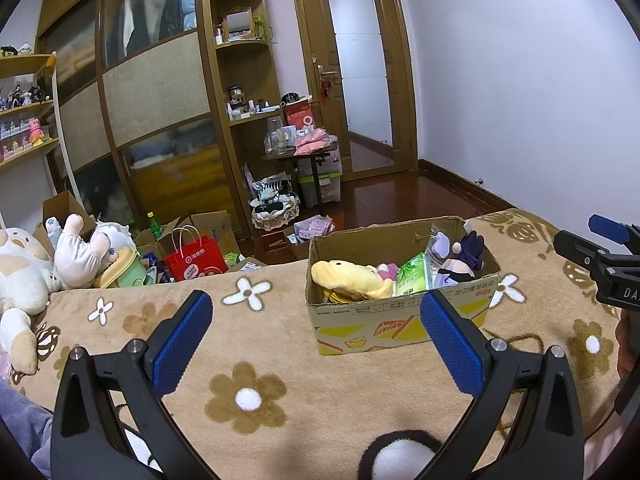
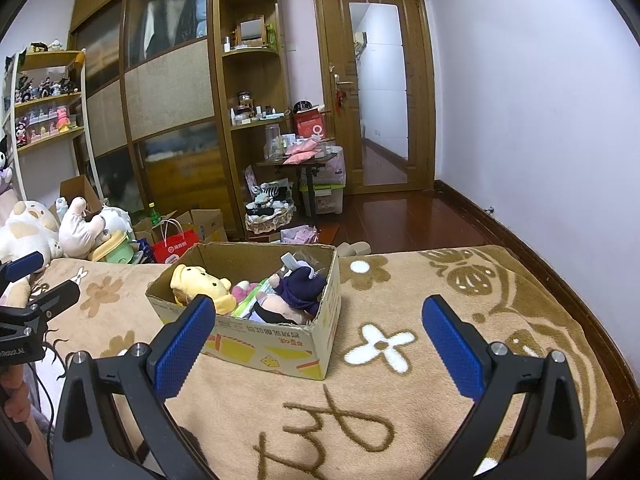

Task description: Organize soft objects

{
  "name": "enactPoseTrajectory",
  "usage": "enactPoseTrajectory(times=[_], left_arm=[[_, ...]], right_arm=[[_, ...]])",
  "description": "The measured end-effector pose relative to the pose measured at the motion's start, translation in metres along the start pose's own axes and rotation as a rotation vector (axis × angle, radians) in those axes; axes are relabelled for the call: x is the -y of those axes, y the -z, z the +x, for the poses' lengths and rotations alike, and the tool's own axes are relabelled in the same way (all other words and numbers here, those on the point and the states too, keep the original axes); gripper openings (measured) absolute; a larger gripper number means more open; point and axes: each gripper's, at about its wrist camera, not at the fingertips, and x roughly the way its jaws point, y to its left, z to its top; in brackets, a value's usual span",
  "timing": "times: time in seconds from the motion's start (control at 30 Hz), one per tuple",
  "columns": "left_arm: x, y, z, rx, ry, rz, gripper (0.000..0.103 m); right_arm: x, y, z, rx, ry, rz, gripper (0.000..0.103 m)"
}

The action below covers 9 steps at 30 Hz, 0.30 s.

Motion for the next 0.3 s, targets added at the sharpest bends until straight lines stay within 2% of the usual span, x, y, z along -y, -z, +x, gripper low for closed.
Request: enactPoseTrajectory(times=[0.3], left_arm=[[-0.0003, 0.0004, 0.0001, -0.002, 0.0, 0.0, 0.102]], right_arm=[[0.0008, 0.0007, 0.001, -0.002, 0.001, 0.0, 0.103]])
